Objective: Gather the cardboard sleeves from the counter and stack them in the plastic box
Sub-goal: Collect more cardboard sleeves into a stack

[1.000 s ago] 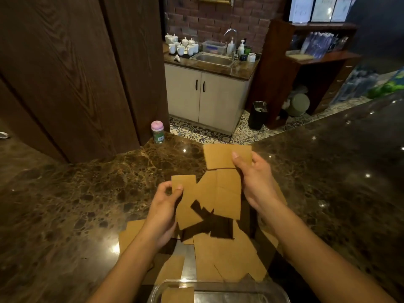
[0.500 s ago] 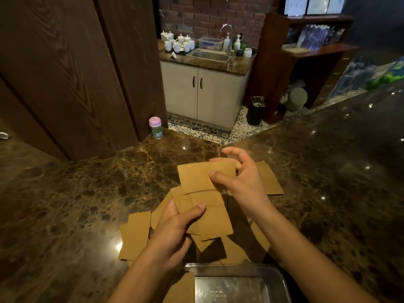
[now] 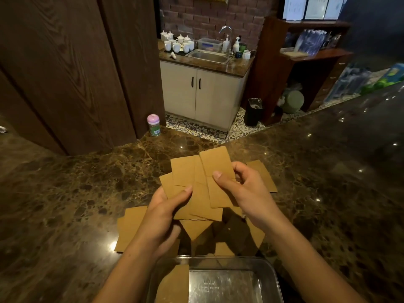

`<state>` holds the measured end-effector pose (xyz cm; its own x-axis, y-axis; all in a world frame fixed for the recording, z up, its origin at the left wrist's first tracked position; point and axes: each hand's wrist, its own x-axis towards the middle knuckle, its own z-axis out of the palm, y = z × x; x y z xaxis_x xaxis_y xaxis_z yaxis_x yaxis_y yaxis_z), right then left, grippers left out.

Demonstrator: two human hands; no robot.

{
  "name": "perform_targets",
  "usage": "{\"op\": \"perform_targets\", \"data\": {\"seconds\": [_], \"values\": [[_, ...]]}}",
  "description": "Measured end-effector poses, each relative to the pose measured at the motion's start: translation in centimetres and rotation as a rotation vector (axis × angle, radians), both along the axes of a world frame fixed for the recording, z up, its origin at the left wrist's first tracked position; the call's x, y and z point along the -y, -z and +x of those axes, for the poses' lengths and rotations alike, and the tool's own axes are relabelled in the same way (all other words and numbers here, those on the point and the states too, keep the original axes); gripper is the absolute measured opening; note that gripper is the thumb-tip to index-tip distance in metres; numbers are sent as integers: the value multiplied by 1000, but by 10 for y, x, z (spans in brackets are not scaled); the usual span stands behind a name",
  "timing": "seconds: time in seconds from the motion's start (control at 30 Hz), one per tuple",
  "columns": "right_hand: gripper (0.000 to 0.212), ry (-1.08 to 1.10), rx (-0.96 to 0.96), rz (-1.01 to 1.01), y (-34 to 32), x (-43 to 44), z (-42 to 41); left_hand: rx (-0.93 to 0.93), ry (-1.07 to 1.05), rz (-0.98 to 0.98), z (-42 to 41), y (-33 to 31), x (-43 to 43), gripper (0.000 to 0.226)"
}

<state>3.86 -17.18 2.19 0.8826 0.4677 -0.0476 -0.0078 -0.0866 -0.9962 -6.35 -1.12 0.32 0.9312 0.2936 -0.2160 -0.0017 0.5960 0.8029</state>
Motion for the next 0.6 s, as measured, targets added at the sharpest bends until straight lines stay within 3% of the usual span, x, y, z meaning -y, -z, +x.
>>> {"op": "perform_targets", "data": {"seconds": [0.27,0.4,0.53,0.6], "values": [[26,119,-109,174,12,3,-20,6,17,231,2,-1,0,44],[29,191,-125,205,15,3,-18,19,113,122,2,-1,0,35],[28,130,-187,231,16,2,-22,26,72,317,6,-1,1,36],[27,112,-223,244,14,0,-23,39,73,311,9,-1,3,35]]}}
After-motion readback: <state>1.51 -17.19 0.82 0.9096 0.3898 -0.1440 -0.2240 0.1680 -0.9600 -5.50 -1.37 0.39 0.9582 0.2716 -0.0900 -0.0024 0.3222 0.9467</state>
